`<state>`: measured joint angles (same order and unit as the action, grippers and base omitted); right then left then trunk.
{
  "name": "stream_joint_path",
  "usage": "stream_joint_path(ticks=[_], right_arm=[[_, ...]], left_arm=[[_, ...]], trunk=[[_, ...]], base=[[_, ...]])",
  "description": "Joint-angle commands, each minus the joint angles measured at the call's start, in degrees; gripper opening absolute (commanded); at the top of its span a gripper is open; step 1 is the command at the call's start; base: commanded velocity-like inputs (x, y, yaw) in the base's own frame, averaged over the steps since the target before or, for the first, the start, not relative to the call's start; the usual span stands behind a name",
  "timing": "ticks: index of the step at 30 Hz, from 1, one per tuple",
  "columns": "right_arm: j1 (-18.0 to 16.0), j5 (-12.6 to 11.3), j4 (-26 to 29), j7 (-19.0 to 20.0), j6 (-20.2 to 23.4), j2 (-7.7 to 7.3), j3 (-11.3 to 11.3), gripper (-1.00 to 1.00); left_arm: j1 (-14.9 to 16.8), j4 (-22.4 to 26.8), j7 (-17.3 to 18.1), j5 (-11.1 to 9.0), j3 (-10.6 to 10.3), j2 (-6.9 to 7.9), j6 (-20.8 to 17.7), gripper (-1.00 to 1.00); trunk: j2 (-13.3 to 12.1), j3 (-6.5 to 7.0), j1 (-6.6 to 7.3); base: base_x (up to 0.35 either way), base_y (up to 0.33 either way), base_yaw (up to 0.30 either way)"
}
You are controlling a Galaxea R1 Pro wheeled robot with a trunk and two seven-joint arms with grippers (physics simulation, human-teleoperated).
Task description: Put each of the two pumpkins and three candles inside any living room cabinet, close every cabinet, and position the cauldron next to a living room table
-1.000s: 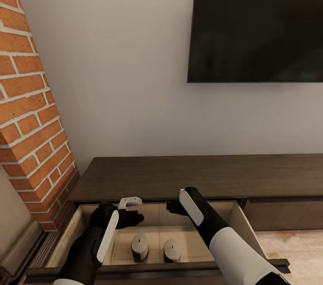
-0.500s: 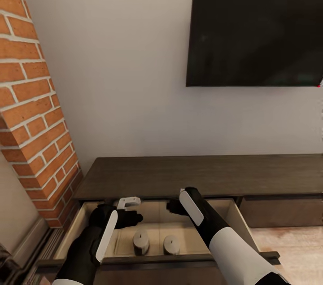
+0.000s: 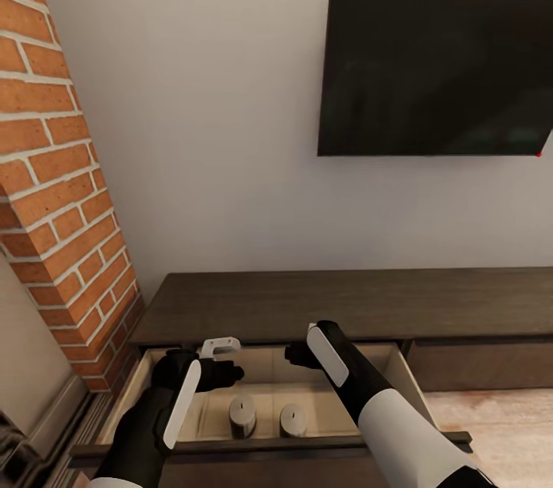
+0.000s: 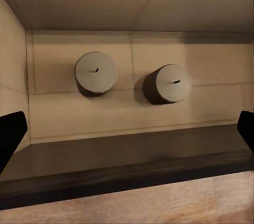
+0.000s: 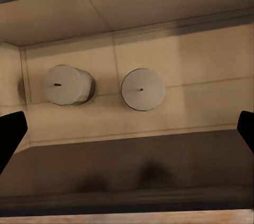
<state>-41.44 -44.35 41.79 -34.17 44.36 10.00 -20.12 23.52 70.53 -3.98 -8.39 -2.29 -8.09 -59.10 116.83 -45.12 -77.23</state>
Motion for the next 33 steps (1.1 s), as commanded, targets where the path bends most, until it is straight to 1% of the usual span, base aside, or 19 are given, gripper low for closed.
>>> stream_joint_path(ticks=[1, 7, 9, 29, 33], right_arm=[[0.0, -0.5, 0.0, -0.5, 0.1, 0.0, -0.1, 1.0], [0.0, -0.5, 0.0, -0.5, 0.0, 0.0, -0.1, 1.0], [0.0, -0.5, 0.0, -0.5, 0.0, 0.0, -0.1, 1.0], [0.0, -0.6, 0.0, -0.4, 0.0, 0.0, -0.1, 1.0], [0.0, -0.6, 0.0, -0.4, 0.0, 0.0, -0.1, 1.0]], left_arm=[[0.0, 0.1, -0.4, -0.5, 0.0, 0.0, -0.2, 1.0], [0.0, 0.1, -0.4, -0.5, 0.0, 0.0, -0.2, 1.0], [0.0, 0.1, -0.4, -0.5, 0.0, 0.0, -0.2, 1.0], [0.0, 0.1, -0.4, -0.5, 0.0, 0.0, -0.3, 1.0], [0.0, 0.1, -0.4, -0.5, 0.0, 0.0, -0.3, 1.0]], trunk=[[-0.4, 0.12, 0.23], [-2.8, 1.2, 1.55], [-3.6, 1.56, 1.99], [-11.6, 5.15, 6.38], [-11.6, 5.15, 6.38]], base=[[0.0, 0.0, 0.0], [0.0, 0.0, -0.005], [0.0, 0.0, -0.145], [0.0, 0.0, -0.288], [0.0, 0.0, -0.293]])
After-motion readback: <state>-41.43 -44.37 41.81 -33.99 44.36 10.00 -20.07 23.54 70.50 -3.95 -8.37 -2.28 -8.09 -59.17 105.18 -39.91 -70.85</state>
